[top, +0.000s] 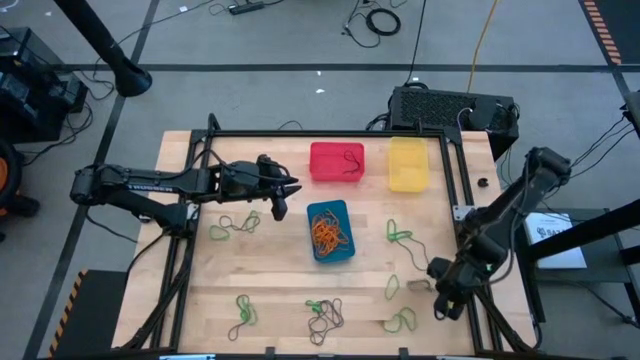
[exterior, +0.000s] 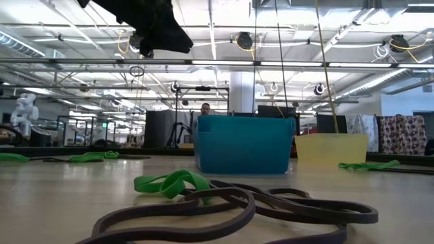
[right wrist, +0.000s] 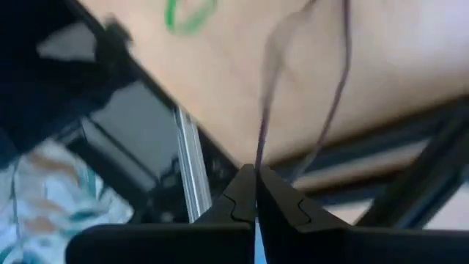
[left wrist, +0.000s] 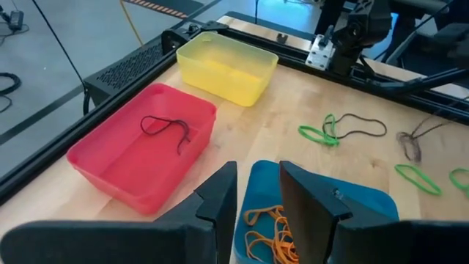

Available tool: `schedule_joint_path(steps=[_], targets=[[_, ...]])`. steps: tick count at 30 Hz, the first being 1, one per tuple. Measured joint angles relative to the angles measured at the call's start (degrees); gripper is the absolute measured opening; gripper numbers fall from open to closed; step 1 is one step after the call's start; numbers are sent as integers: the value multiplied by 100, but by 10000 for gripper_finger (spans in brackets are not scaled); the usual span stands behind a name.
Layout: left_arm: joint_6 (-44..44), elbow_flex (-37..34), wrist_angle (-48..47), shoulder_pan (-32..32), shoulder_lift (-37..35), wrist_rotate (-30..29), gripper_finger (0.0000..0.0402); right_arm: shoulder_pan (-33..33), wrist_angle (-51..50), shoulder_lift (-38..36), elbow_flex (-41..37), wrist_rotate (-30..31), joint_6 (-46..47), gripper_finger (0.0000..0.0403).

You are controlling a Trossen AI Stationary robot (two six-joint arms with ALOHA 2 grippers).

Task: Sort rubber bands into baskets
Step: Put the purple rubber band into the red bin

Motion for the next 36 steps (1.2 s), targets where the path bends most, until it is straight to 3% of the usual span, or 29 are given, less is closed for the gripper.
schedule_joint_path(steps=[3, 5, 10, 13, 15, 20, 27, 36], targets=[[0, 0, 0, -2, 0, 0, 109, 104, 410, 42, 0, -368, 274, 0], [-1, 0, 0, -7, 0, 4, 109, 127, 1024, 42, 0, -273, 297, 0], [-2, 0, 0, -4, 0, 4, 109, 122, 2802, -53, 0, 1098, -362, 0], [0, 0, 0, -4, 0, 4, 109, 122, 3076, -141, 0, 1860, -552, 0], [0, 0, 0, -3, 0, 4, 109, 120, 3028, -155, 0, 2043, -559, 0], [-2, 0, 0, -2, 0, 4, 109, 122, 2002, -44, 2, 1803, -100, 0], [-11, 0, -2, -7, 0, 37, 109, 125, 833, 288, 0, 216, 512, 0], [140, 0, 2, 20, 0, 46, 109, 23, 1827, 101, 0, 1053, 305, 0]])
